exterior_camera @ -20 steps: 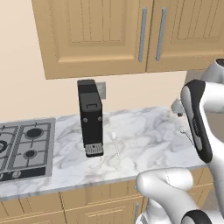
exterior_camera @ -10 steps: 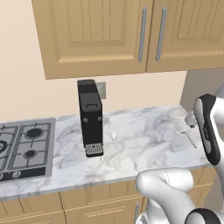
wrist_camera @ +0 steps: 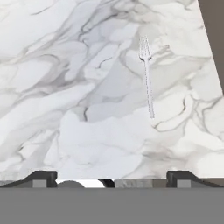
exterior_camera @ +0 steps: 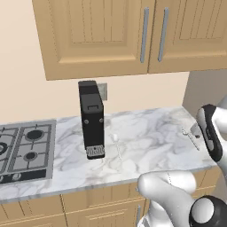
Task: Take the fork and place it on the left side of the plate. Then take the spoon and place it on the right side of the plate. Make sure they're directly next to the plate.
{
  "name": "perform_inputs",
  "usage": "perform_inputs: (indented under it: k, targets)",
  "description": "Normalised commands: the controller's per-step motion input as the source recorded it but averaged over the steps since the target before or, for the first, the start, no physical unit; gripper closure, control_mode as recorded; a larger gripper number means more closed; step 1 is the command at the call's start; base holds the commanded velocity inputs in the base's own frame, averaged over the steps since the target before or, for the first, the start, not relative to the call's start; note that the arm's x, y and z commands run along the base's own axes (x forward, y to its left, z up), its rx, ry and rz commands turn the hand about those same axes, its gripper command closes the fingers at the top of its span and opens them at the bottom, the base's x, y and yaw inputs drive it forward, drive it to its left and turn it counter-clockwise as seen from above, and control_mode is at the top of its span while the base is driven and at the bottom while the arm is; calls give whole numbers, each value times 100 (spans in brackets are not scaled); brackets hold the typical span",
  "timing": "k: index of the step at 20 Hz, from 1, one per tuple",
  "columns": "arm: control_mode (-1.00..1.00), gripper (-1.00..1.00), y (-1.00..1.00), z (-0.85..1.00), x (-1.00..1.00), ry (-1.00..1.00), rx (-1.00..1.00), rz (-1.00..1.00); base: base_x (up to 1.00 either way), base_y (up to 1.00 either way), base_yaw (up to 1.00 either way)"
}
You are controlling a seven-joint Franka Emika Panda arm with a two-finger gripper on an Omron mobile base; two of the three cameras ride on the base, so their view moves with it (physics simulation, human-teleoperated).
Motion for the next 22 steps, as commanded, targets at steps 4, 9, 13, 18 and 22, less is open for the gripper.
perform_inputs:
  k: [4,9,13,18,22]
  targets:
    - [-100,-100,-18,-40,59,4,0,0,0,0,0]
    - [-100,-100,-18,-26,64,7,0,0,0,0,0]
    - [-100,-100,-37,-7,29,13,0,0,0,0,0]
    - [-100,-100,-24,-20,33,7,0,0,0,0,0]
    - [-100,-100,-8,-33,29,2,2,0,0,0,0]
